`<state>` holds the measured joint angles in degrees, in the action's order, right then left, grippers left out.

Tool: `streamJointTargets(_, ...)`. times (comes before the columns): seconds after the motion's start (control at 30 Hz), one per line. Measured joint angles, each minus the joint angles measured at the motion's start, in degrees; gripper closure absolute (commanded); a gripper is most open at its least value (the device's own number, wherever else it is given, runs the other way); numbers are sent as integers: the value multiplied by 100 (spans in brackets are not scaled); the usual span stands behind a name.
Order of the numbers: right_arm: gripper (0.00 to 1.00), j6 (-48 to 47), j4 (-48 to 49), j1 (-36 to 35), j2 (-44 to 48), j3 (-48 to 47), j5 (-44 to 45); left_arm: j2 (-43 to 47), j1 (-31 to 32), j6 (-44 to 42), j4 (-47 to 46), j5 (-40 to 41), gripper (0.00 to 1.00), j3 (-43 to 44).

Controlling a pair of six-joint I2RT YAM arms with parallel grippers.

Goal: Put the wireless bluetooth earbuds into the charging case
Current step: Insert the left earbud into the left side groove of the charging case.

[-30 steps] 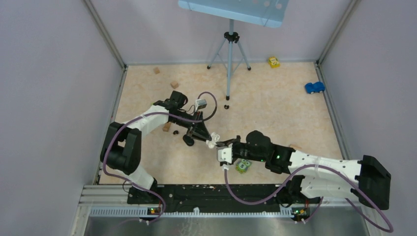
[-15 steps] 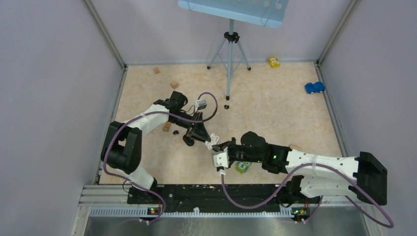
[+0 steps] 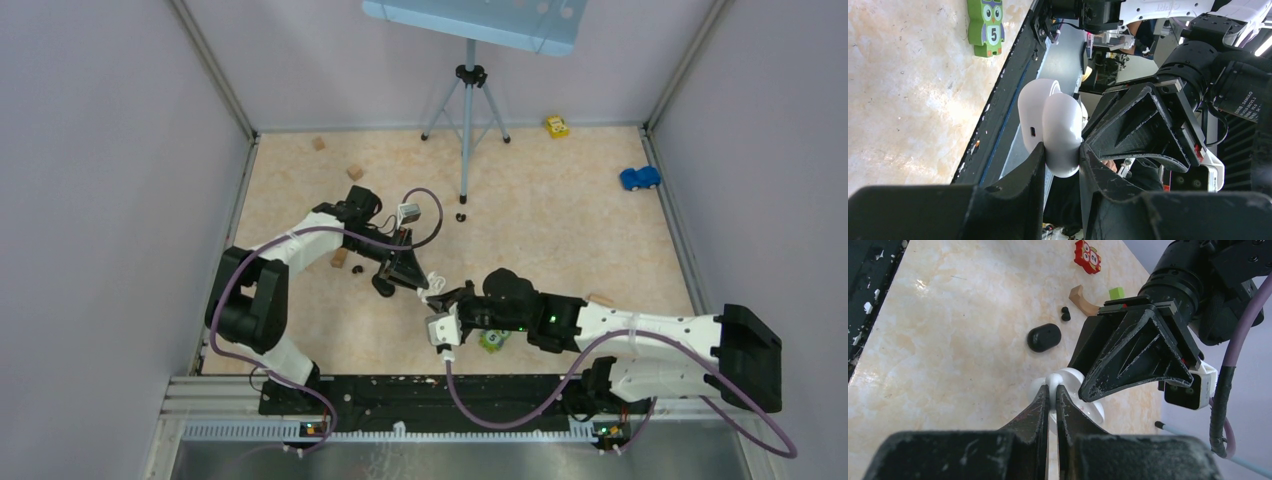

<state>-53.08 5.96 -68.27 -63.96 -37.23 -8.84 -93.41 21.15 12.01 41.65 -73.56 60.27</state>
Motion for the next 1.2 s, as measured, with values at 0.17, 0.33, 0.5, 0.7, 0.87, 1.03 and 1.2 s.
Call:
streamJointTargets(0.17,100,-122,7,-2,-20,0,48,0,7,-2,0,2,100,0)
streamJointTargets(0.33,100,-295,52,-24,-66,4,153,0,39,-7,2,15,100,0)
streamJointTargets(0.5,100,-417,83,-24,-66,7,240,0,76,-7,24,11,100,0)
streamJointTargets(0.7,100,-505,-13,-24,-72,7,306,0,85,-7,48,11,100,0)
streamJointTargets(0.87,100,-496,-107,-24,-72,11,315,0,92,-20,48,59,100,0)
streamJointTargets(1.03,100,-461,-179,-24,-70,11,269,0,101,-22,59,116,100,0)
streamJointTargets(1.2,100,-431,-251,-22,-68,9,223,0,114,-28,79,160,100,0)
